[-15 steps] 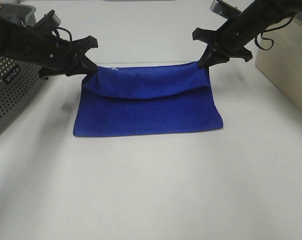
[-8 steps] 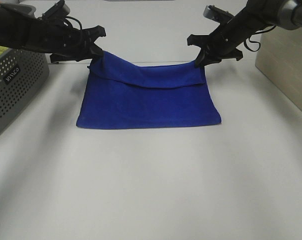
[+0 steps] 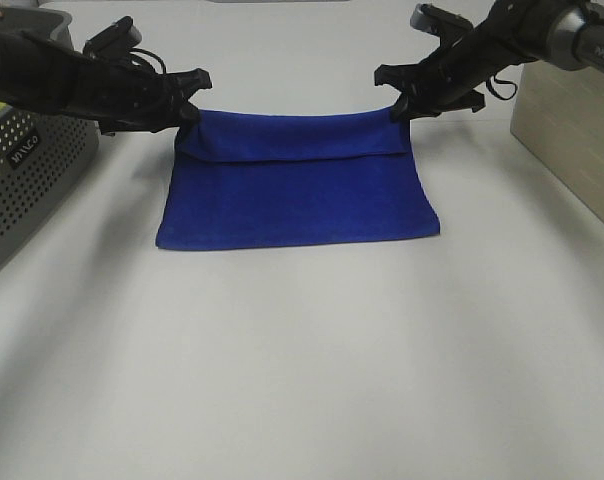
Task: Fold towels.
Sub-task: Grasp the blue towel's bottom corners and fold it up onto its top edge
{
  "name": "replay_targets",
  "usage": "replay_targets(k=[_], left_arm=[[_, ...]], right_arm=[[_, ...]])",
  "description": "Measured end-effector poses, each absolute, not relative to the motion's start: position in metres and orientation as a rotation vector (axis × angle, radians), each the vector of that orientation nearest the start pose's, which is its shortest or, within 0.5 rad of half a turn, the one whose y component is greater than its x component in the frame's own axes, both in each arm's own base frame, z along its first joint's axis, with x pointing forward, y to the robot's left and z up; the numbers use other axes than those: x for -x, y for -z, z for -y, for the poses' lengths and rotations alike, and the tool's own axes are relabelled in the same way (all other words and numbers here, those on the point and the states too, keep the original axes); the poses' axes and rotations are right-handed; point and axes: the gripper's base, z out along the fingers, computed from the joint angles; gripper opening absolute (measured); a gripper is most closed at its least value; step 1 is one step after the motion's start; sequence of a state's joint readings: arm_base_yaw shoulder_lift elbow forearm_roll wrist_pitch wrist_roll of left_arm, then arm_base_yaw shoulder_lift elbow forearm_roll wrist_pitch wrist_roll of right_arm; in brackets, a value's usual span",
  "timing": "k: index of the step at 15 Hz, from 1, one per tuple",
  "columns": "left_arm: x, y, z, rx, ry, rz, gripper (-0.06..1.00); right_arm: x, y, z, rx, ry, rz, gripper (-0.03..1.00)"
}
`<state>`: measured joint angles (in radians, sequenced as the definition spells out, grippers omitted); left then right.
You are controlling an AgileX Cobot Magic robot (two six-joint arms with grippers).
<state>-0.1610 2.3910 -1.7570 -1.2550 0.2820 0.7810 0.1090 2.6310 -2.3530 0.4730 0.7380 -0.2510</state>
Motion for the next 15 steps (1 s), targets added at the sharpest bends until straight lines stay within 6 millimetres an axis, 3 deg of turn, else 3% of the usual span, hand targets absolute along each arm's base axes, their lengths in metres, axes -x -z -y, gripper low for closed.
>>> replay_targets(k=[2,3,5,6,7,11,15], left_arm=[[-0.519,-0.124,0.107,0.191,0.618,-2.242,0.12],[-0.519,-0.124,0.107,0.184,0.607,-2.239,0.23],[-0.519,-0.124,0.107,0.162,0.593,-2.237,0.52],[-0.52,-0.124,0.106,0.151,0.583,-2.236,0.62],[-0.519,-0.124,0.106,0.131,0.571,-2.237,0.66],[-0.511,-0.129,0.114,-0.031,0.618,-2.309,0.69],[-0.492,-0.118,0.119,-0.013,0.726,-2.549,0.69]], right_arm=[[-0.565,-0.124,-0.09,0.132,-0.477,-2.454,0.05],[-0.566,-0.122,-0.09,0.131,-0.477,-2.456,0.15],[-0.566,-0.123,-0.09,0.13,-0.476,-2.453,0.51],[-0.565,-0.123,-0.09,0.138,-0.474,-2.459,0.66],[-0.563,-0.127,-0.09,0.157,-0.471,-2.475,0.75],[-0.546,-0.15,-0.093,0.251,-0.525,-2.607,0.8],[-0.526,-0.146,-0.095,0.335,-0.602,-2.797,0.81]])
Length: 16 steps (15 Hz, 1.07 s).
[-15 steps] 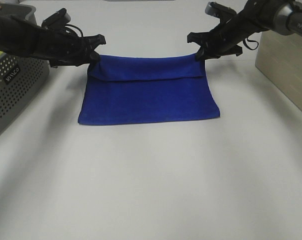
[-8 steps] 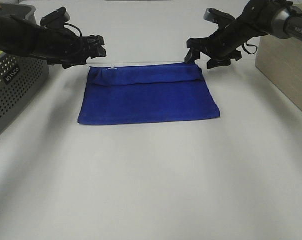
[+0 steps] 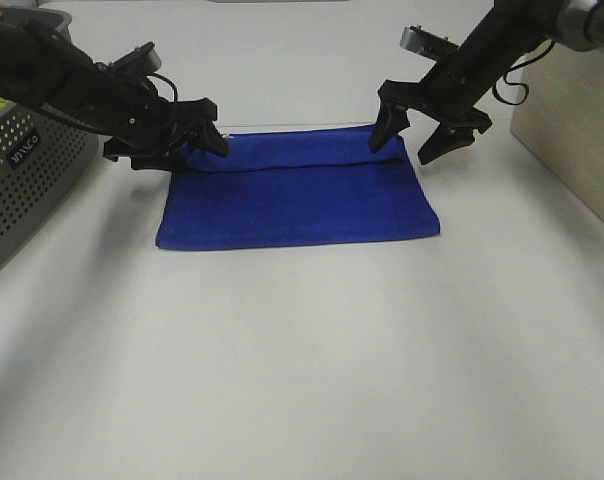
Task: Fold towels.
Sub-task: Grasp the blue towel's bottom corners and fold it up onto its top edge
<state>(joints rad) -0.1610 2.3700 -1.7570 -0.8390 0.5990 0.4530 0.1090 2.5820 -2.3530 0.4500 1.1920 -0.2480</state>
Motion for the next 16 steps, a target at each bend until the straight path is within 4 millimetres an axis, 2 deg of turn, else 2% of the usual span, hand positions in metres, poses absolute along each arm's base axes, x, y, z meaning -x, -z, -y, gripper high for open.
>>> replay_targets(k=[5,8,10,11,13,16], left_arm=[[-0.477,-0.112,0.121,-0.036,0.781,-2.72,0.69],[-0.466,-0.105,0.117,-0.021,0.742,-2.791,0.69],[-0.449,-0.107,0.11,0.008,0.677,-2.788,0.69],[-0.449,-0.107,0.11,0.008,0.677,-2.788,0.69],[-0.434,-0.117,0.101,0.128,0.597,-2.713,0.69],[-0.429,-0.098,0.099,0.236,0.597,-2.734,0.69]], right_arm=[[-0.525,-0.148,-0.094,0.273,-0.604,-2.831,0.8],[-0.513,-0.154,-0.087,0.28,-0.544,-2.881,0.77],[-0.501,-0.144,-0.077,0.261,-0.549,-2.949,0.77],[-0.501,-0.144,-0.077,0.261,-0.549,-2.949,0.77],[-0.49,-0.124,-0.065,0.243,-0.626,-3.009,0.77],[-0.484,-0.114,-0.069,0.261,-0.676,-3.027,0.77]])
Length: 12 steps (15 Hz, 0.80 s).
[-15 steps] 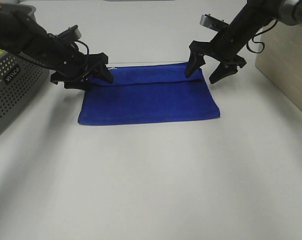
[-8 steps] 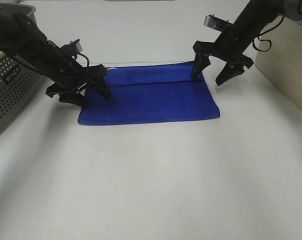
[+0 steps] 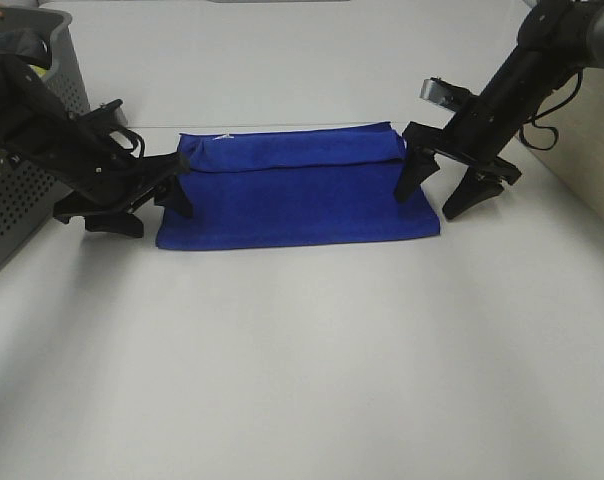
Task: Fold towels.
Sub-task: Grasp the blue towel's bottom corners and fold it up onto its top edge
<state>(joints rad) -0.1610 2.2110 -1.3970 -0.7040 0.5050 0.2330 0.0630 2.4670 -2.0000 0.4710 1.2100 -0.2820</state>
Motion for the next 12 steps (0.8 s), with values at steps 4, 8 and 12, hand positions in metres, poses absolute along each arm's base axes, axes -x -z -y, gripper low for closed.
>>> replay_targets(k=[4,8,12], left_arm=[[-0.428,-0.093,0.11,0.22,0.618,-2.721,0.68],[-0.427,-0.088,0.119,0.21,0.628,-2.726,0.5],[-0.426,-0.083,0.119,0.201,0.624,-2.742,0.02]], right_arm=[[-0.479,-0.103,-0.073,0.181,-0.746,-2.986,0.75],[-0.478,-0.098,-0.082,0.151,-0.789,-2.953,0.58],[-0.477,-0.091,-0.081,0.044,-0.706,-2.998,0.03]])
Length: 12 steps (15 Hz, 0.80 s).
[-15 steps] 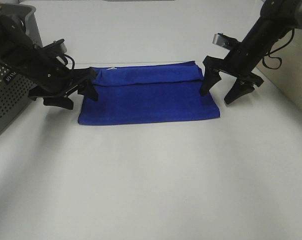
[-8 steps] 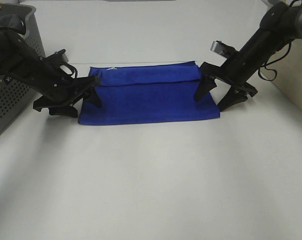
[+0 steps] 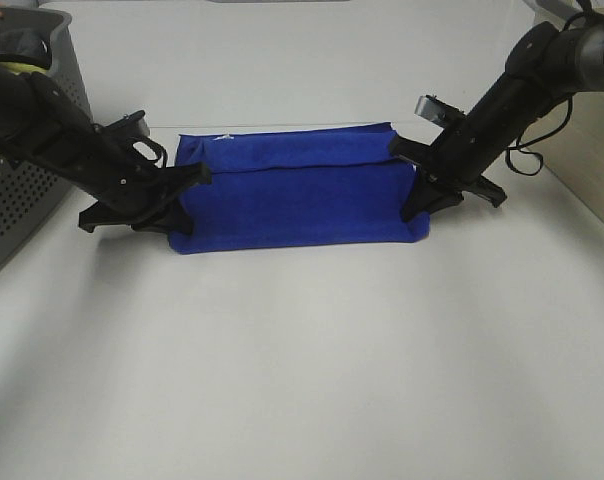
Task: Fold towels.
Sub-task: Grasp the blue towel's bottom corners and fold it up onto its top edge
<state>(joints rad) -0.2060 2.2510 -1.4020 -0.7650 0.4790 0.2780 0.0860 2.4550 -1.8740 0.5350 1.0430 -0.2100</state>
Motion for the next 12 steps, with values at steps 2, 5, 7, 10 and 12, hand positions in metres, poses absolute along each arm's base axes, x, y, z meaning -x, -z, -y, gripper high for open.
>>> replay_targets(k=[2,5,7,10,12], left_arm=[[-0.423,-0.087,0.119,0.144,0.622,-2.774,0.01],[-0.411,-0.099,0.118,0.06,0.607,-2.848,0.01],[-0.39,-0.101,0.116,0.055,0.602,-2.9,0.01],[-0.347,-0.102,0.109,0.066,0.583,-2.981,0.01],[-0.326,-0.102,0.104,0.078,0.575,-3.02,0.01]], right_arm=[[-0.475,-0.093,-0.08,0.045,-0.689,-3.023,0.0],[-0.455,-0.104,-0.077,0.039,-0.679,-3.058,0.0],[-0.43,-0.108,-0.075,0.012,-0.666,-3.09,0.0],[-0.385,-0.106,-0.073,-0.069,-0.702,-3.124,0.0],[-0.36,-0.105,-0.072,-0.088,-0.727,-3.149,0.0]])
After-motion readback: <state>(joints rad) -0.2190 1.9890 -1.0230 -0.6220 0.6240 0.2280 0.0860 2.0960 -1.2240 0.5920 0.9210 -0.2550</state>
